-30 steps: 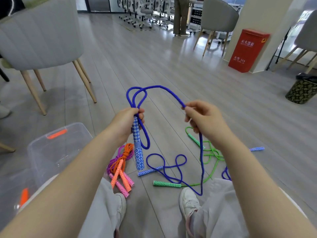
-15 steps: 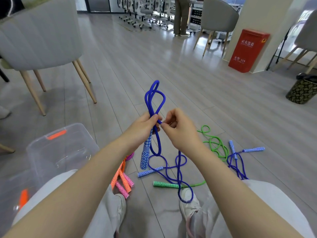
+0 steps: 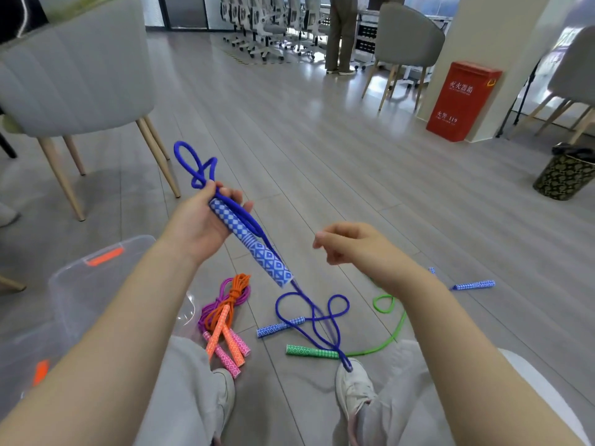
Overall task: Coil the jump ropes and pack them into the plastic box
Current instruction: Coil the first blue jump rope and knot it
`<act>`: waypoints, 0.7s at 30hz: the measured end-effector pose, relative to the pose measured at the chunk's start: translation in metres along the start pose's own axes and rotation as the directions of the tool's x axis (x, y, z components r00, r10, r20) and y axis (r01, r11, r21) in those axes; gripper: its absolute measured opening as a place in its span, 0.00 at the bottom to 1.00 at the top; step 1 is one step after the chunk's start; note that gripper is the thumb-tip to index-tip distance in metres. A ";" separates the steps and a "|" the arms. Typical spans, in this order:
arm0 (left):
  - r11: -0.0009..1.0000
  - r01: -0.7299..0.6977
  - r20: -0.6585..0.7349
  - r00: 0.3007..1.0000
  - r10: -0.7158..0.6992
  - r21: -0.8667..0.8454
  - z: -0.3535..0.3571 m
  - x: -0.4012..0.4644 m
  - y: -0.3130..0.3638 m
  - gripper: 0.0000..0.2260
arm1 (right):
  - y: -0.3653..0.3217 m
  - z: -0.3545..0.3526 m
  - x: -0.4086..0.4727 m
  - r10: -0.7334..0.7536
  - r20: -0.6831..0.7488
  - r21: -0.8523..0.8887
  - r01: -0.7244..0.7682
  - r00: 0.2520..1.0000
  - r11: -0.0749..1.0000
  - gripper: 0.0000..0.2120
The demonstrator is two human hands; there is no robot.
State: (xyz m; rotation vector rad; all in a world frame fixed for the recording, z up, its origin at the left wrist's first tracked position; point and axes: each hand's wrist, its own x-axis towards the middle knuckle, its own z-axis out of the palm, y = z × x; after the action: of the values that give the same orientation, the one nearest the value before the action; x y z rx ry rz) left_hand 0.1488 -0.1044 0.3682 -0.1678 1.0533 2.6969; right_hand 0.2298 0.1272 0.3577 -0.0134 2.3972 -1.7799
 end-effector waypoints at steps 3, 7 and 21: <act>0.989 0.043 0.107 0.993 -0.058 0.138 0.003 -0.010 -0.008 0.11 | 0.009 0.026 0.007 -0.048 -0.071 -0.048 0.045 0.996 0.998 0.16; 0.961 0.095 0.200 0.968 -0.150 0.260 0.017 -0.025 -0.032 0.09 | 0.008 0.051 0.009 -0.047 0.176 -0.115 0.069 0.983 0.991 0.23; 0.977 -0.178 -0.254 0.946 0.202 0.114 -0.028 0.014 0.025 0.12 | 0.014 -0.042 0.004 0.193 0.037 -0.381 -0.164 0.981 0.910 0.07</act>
State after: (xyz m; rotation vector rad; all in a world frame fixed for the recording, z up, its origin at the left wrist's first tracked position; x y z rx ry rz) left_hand 0.1291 -0.1391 0.3611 -0.4427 1.3276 2.8478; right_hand 0.2211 0.1712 0.3556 0.0916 2.5534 -1.1994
